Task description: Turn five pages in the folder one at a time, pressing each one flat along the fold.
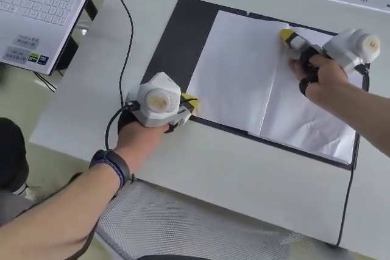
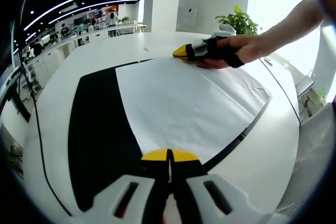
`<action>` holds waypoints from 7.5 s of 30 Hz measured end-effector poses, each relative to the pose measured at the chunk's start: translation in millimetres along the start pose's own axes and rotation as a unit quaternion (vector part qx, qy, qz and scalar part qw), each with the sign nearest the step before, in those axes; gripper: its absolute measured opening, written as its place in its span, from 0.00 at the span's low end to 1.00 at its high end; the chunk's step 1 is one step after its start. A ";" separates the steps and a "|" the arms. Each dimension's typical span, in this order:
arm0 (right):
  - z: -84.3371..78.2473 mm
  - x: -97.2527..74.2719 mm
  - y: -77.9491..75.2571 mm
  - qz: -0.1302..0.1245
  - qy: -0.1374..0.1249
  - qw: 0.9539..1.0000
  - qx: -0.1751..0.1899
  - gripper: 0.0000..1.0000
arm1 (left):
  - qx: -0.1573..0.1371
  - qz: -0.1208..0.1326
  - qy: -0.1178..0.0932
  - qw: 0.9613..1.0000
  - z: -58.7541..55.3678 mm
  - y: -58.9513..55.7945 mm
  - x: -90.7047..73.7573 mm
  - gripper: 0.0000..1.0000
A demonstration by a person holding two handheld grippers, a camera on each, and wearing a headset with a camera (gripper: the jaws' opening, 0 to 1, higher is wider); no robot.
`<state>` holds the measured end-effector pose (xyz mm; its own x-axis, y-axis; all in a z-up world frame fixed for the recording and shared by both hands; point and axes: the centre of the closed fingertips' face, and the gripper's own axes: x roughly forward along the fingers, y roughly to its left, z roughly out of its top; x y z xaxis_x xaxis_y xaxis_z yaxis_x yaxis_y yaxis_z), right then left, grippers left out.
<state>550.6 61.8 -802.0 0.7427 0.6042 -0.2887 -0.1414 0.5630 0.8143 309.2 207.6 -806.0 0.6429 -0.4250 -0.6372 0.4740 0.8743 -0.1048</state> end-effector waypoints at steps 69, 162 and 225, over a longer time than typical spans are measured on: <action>-137.6 -135.5 62.2 0.133 0.167 0.975 -0.063 0.00 | -0.031 -0.002 -0.007 1.000 -0.9 -0.4 -1.0 0.00; -77.5 -270.1 59.4 0.045 0.160 0.927 -0.336 0.56 | 0.038 -0.063 -0.058 0.996 73.1 -39.5 -77.8 0.54; -51.2 -379.6 46.0 -0.050 0.054 0.947 -0.312 0.81 | 0.033 -0.099 -0.064 0.992 94.7 -85.7 -98.0 0.84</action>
<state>228.7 -112.7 -680.8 0.7063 0.5659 -0.4253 -0.4584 0.8234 0.3344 262.5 152.1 -662.2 0.6035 -0.6165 -0.5058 0.6335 0.7558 -0.1653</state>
